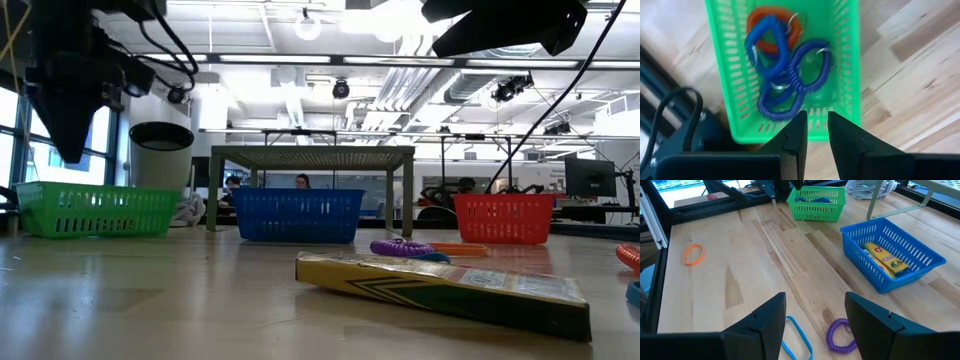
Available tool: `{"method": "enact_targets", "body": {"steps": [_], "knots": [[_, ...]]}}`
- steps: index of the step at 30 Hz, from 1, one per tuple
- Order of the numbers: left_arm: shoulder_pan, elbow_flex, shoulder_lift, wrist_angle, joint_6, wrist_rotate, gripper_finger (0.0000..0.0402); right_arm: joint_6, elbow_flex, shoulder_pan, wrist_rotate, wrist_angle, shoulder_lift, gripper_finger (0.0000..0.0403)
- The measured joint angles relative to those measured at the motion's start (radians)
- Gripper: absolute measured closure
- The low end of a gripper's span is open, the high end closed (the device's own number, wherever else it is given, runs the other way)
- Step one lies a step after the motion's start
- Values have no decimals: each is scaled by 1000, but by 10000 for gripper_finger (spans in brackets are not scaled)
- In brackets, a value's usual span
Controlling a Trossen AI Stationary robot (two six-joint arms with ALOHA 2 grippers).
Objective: Pick & Place Office Desk Supplies
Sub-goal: Put the orange rubber band into the red bin
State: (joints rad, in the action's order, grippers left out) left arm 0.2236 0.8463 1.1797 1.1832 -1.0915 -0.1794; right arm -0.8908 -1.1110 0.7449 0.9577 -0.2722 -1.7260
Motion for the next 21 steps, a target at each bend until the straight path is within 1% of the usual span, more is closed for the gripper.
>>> {"method": "enact_targets", "body": {"steps": [2, 4, 10, 21], "knots": [[41, 0, 0, -21, -16, -46, 332, 0, 0, 0, 0, 1, 0, 210], [79, 0, 0, -52, -24, -70, 332, 1, 0, 2, 0, 8, 0, 210], [192, 1, 0, -203, -5, -70, 332, 5, 0, 8, 0, 16, 0, 210], [402, 1, 0, -401, 12, -71, 332, 6, 0, 8, 0, 16, 0, 210]]}}
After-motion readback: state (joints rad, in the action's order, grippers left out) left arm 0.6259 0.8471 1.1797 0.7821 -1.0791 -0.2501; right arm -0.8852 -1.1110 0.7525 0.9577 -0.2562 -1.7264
